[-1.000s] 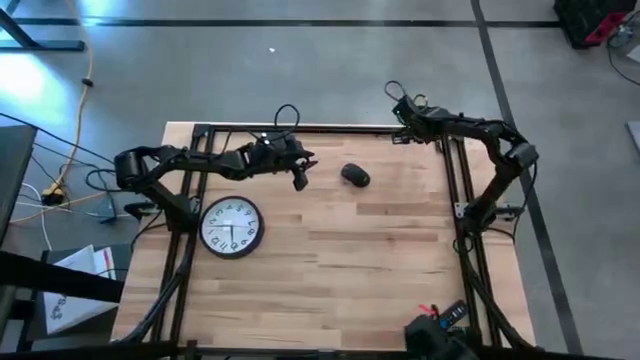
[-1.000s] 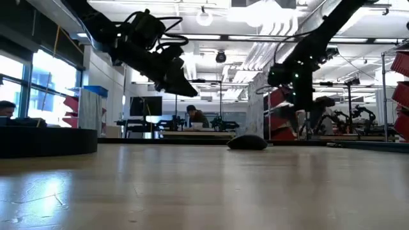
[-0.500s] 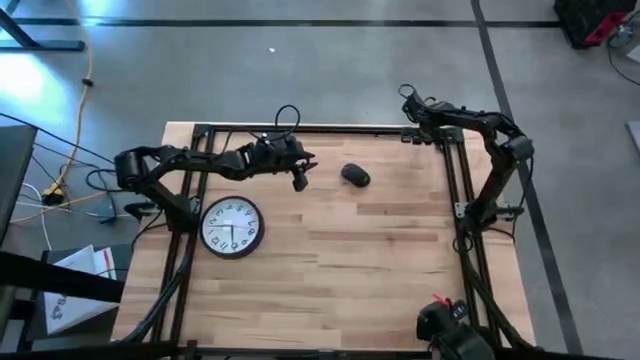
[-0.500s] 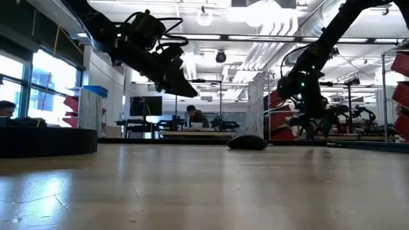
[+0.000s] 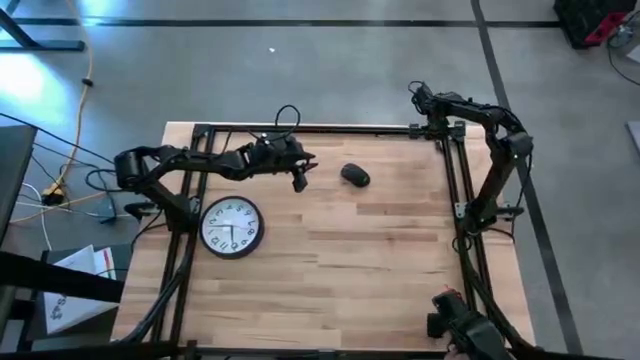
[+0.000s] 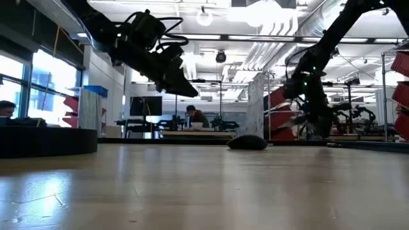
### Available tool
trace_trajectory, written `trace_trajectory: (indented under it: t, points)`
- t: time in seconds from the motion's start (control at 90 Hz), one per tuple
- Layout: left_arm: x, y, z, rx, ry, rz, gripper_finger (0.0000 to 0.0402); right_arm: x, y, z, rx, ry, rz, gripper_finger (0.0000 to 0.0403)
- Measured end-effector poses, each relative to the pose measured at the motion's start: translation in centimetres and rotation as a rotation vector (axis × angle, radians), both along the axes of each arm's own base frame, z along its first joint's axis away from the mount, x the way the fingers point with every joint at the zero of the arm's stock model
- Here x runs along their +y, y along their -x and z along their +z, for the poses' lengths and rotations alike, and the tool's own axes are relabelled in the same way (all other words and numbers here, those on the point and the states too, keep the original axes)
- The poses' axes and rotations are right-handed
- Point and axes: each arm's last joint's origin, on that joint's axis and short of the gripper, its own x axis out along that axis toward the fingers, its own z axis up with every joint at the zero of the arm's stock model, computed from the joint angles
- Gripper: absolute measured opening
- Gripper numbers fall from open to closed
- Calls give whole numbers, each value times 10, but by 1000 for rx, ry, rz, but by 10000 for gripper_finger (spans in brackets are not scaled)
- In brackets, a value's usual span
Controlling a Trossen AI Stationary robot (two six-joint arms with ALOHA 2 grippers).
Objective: Insert battery
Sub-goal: Insert the black battery into the black computer mouse
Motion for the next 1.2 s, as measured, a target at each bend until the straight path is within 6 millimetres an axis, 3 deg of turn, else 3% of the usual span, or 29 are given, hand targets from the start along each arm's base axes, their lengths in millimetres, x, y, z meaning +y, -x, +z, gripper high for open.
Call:
trace_trajectory:
  t: [0.522,0.933,1.2]
  points:
    - [1,0,0,-4,-2,5,110,-3,-4,-14,53,-21,37,0]
    - [1,0,0,-3,-2,4,110,12,-33,-16,57,-39,133,0]
    - [1,0,0,-2,-7,2,110,18,-44,-4,61,26,170,0]
